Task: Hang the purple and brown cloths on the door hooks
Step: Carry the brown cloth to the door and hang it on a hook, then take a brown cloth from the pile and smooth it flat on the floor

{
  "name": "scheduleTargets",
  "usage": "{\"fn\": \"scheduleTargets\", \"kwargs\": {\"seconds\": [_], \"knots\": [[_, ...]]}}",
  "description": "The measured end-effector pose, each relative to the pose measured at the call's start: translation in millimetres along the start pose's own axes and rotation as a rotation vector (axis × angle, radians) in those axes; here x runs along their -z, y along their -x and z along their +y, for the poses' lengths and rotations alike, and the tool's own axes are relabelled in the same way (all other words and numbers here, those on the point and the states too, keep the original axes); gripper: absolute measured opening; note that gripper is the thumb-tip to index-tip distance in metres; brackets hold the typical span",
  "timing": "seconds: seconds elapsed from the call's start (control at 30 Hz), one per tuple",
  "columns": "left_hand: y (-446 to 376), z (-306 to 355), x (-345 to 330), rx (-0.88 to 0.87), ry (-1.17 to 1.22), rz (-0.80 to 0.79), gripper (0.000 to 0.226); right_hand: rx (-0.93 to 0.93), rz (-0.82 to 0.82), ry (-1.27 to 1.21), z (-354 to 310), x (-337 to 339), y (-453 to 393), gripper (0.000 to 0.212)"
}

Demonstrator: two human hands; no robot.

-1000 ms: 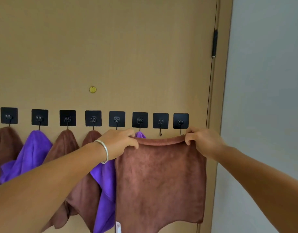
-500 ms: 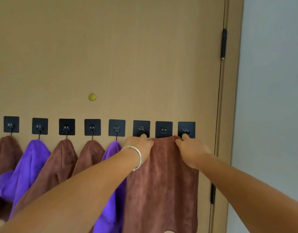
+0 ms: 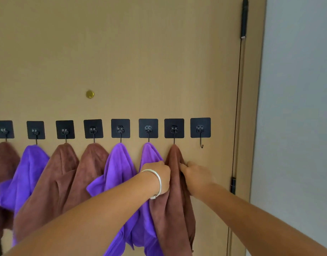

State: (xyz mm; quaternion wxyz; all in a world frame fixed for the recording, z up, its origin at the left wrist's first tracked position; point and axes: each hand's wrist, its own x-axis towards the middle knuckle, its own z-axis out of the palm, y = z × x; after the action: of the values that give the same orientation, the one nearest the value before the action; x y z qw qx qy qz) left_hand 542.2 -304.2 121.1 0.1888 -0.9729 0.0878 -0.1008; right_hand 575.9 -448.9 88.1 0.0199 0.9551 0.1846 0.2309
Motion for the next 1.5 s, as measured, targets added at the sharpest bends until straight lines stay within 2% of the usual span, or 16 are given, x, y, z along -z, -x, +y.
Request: {"fn": "scheduleTargets", "kwargs": {"seconds": [0.13, 0.23, 0.37, 0.47, 0.53, 0.63, 0.73, 0.87, 1.07, 1.13, 1.23, 1.4, 1.5], "knots": [[9, -5, -5, -0.221, -0.198, -0.110, 0.039, 0.036, 0.046, 0.076, 3, -6, 8, 0.040], [16, -9, -6, -0.241, -0.250, -0.118, 0.038, 0.018, 0.011, 0.074, 4, -11, 17, 0.038], [20, -16, 13, -0.054, -0.174, 0.117, 0.026, -0.022, -0.054, 0.053, 11, -11, 33, 0.038], [18, -19, 33, -0.033, -0.171, 0.383, 0.024, -0.078, -0.028, 0.049, 18, -2, 47, 0.036], [14, -17, 39, -0.105, -0.069, 0.546, 0.028, -0.129, 0.000, 0.066, 22, 7, 56, 0.035], [7, -5, 41, -0.280, 0.030, 0.650, 0.034, -0.247, 0.003, 0.069, 26, 25, 73, 0.036], [-1, 13, 39, -0.387, 0.087, 0.622, 0.036, -0.385, -0.006, 0.079, 31, 44, 93, 0.037], [-6, 32, 27, -0.502, 0.160, 0.586, 0.053, -0.541, -0.037, 0.113, 32, 70, 126, 0.045], [6, 66, 25, -0.699, 0.307, 0.607, 0.047, -0.705, -0.048, 0.225, 16, 102, 186, 0.053], [16, 83, 29, -0.760, 0.357, 0.613, 0.052, -0.754, -0.043, 0.259, 6, 112, 209, 0.053], [41, 110, 40, -0.864, 0.425, 0.695, 0.055, -0.802, -0.037, 0.322, -11, 130, 249, 0.049], [103, 154, 65, -1.095, 0.607, 0.856, 0.049, -0.777, -0.027, 0.497, -49, 174, 321, 0.044], [150, 175, 86, -1.211, 0.644, 0.921, 0.048, -0.855, -0.051, 0.588, -69, 205, 371, 0.042]]}}
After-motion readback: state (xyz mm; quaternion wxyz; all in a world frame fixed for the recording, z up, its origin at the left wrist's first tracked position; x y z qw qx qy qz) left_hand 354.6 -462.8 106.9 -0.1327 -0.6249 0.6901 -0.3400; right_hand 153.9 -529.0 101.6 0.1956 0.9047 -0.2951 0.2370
